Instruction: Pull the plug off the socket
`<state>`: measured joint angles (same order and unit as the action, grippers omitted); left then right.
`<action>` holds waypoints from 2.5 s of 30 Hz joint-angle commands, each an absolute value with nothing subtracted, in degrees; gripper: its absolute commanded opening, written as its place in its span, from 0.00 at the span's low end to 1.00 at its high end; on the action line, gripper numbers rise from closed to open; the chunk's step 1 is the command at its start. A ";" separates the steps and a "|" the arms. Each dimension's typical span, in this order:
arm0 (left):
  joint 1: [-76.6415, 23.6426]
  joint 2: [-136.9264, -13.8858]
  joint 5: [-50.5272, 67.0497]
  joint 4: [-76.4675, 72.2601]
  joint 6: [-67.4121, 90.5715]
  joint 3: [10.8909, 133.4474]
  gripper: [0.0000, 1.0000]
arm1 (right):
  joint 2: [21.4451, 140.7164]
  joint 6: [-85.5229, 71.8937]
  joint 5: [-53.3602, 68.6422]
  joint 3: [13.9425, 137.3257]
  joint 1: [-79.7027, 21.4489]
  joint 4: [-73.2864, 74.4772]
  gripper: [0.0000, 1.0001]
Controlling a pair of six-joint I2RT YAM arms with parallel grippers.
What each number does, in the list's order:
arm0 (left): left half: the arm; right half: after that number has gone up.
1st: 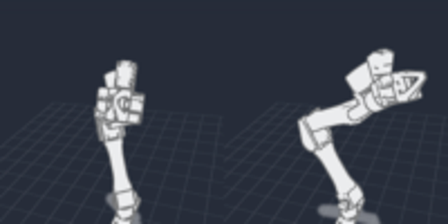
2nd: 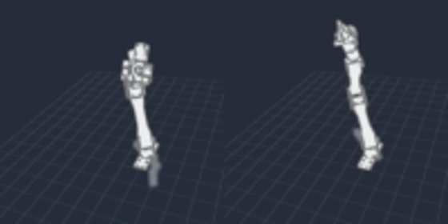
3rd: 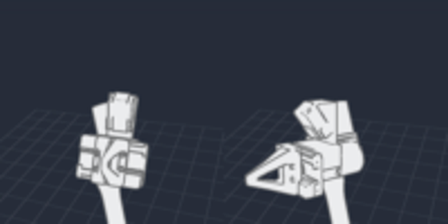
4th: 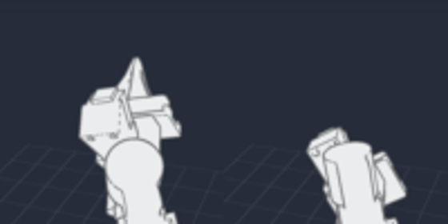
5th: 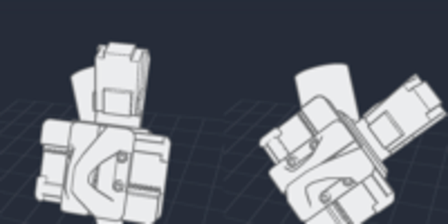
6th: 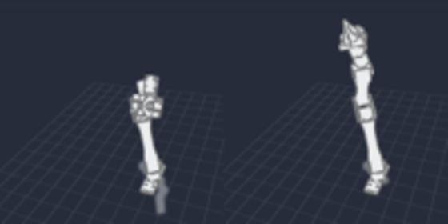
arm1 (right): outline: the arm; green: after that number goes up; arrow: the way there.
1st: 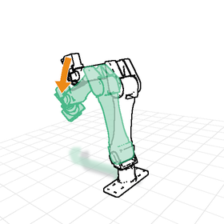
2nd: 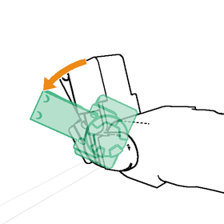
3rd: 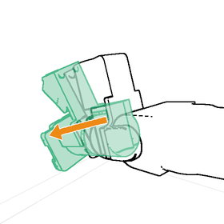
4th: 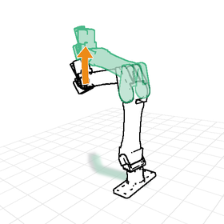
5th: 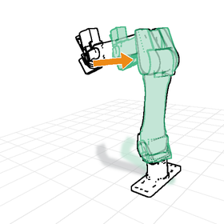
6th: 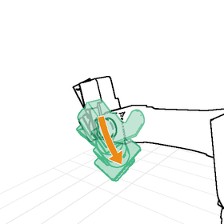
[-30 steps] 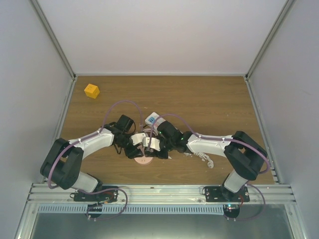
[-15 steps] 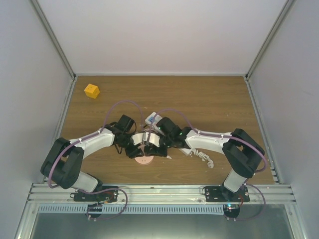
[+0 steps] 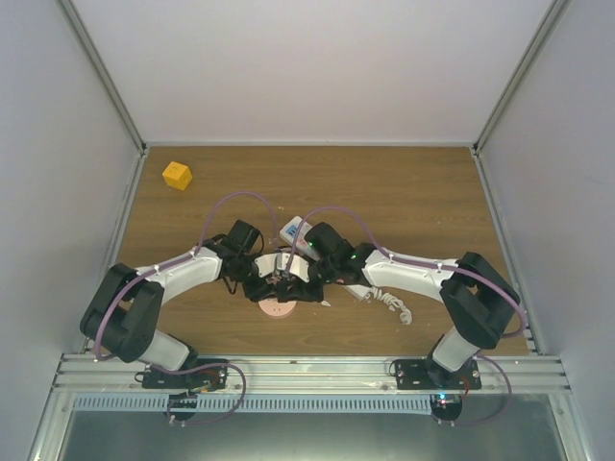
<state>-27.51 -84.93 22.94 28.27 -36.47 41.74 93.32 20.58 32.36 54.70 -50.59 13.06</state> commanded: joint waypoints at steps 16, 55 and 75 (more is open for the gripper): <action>-17.71 -74.12 30.98 41.35 -38.45 55.49 0.83 | 87.47 17.34 43.41 59.70 -43.12 12.47 0.01; -24.44 -71.54 24.04 29.24 -27.16 67.12 0.66 | 95.57 -27.04 52.02 68.79 -32.24 -8.84 0.06; -26.72 -70.31 16.35 23.57 -30.65 61.81 0.43 | 96.59 -35.60 55.86 66.67 -33.30 -15.55 0.06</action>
